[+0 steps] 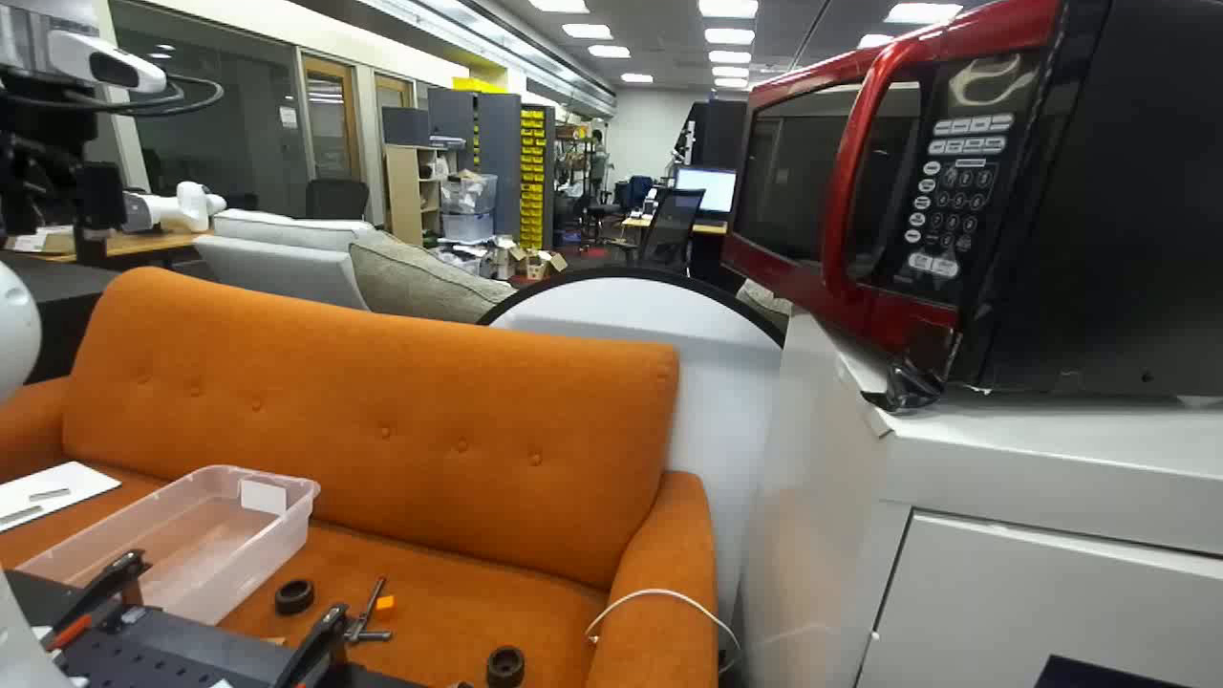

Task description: Open the microwave

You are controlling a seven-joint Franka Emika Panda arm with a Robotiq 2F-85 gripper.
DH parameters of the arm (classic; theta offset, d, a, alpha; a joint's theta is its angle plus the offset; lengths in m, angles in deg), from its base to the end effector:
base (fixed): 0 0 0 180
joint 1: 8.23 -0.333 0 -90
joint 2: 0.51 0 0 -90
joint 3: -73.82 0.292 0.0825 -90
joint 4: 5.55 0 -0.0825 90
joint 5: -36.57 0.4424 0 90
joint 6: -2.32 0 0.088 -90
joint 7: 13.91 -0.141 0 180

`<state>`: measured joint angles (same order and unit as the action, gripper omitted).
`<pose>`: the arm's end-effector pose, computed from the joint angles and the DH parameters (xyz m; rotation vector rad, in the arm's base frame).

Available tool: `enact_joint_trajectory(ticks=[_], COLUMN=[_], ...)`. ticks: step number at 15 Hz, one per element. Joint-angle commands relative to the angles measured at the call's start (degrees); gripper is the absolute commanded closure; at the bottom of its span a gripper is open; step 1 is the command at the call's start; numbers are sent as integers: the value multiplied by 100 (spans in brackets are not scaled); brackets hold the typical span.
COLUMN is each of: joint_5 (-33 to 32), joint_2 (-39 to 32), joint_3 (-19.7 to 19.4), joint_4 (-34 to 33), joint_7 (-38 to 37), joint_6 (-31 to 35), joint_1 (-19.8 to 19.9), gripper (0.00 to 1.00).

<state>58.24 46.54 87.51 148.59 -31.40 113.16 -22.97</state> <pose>0.3354 0.2047 0.3999 -2.9490 0.0060 0.0120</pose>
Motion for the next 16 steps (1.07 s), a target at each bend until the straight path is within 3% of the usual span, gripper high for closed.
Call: enact_joint_trajectory(ticks=[1,5,9,10,16], joint_5=[39,-172,-879,-694,-735], joint_2=[10,230,543,351,390], joint_3=[50,-24,-262,-281,-264], joint_4=[-14,71,65,-13,-9], joint_7=[39,-102,-269,-76,-71], joint_6=[-32,533,637,604,587], joint_1=[68,471,1254,976,987], gripper=[0,0,0,0,0])
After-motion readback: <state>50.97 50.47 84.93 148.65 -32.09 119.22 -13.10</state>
